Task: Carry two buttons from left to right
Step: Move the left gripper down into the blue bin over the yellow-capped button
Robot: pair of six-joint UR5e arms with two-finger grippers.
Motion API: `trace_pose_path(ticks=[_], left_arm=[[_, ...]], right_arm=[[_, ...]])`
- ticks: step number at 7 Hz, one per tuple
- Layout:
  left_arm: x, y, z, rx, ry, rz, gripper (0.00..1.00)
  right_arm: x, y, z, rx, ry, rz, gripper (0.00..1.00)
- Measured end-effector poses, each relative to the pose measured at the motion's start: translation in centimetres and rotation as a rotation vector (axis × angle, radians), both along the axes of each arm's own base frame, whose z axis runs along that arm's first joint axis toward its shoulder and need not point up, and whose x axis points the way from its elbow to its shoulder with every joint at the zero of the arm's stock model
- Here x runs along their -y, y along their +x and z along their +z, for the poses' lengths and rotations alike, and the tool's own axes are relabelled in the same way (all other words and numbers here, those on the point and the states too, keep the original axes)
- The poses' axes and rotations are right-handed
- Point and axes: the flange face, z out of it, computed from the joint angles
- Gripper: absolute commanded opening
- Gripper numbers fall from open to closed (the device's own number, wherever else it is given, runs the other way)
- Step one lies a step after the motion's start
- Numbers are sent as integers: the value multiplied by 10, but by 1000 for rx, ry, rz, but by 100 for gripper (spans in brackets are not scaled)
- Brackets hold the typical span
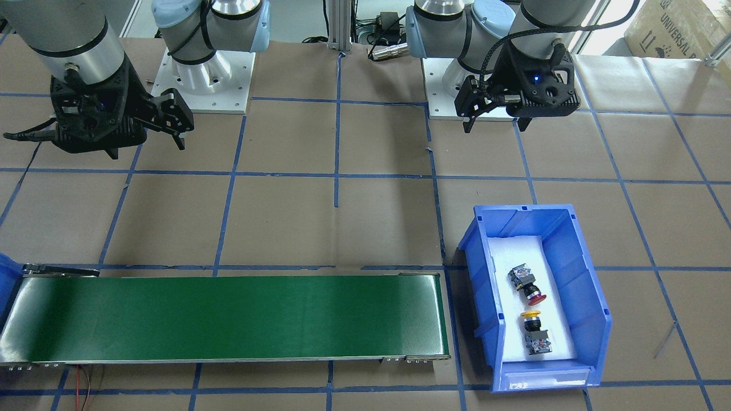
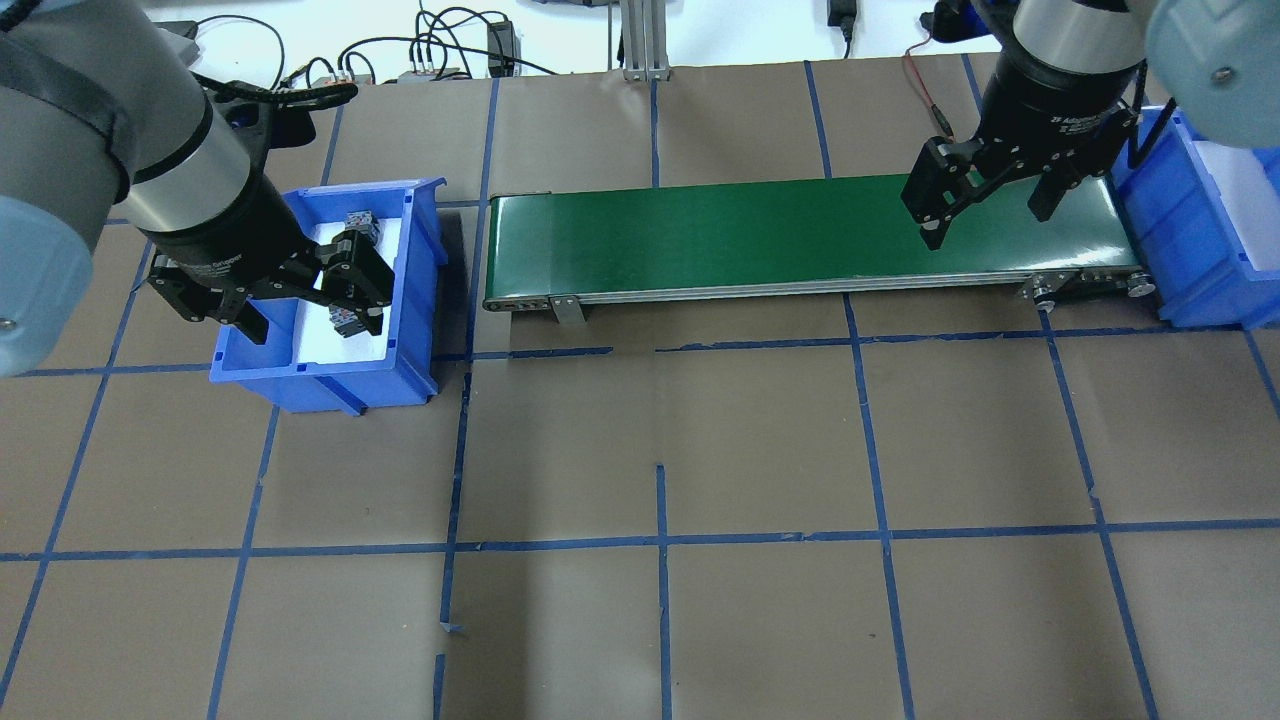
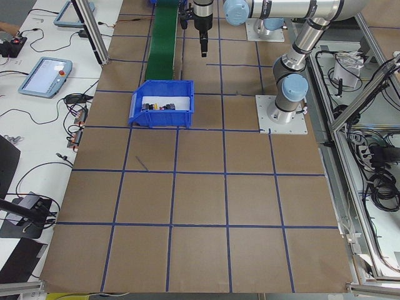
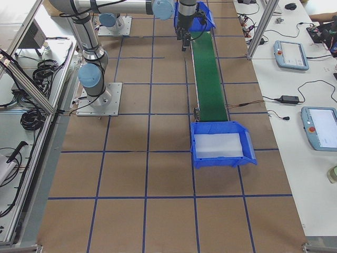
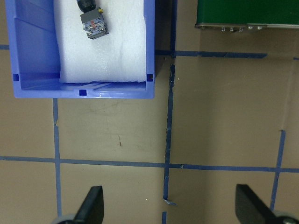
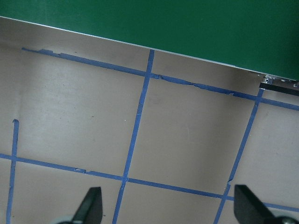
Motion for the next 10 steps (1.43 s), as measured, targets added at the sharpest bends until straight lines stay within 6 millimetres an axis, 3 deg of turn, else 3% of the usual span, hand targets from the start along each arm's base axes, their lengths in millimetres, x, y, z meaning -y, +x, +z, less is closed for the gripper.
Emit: trace_pose_path(ticks=[3, 5, 7, 10], left_arm=[[5, 11, 1, 32, -3, 7, 100], [22, 55, -15, 108, 26, 31, 100], [61, 96, -49, 88, 21, 68, 100], [127, 115, -102, 66, -61, 78, 100]], right_arm=[[0, -1, 0, 0, 0, 7, 100], [1, -1, -1, 3, 0, 9, 100], [1, -2, -1, 1, 2, 9, 100], [1, -2, -1, -1, 2, 9, 100]])
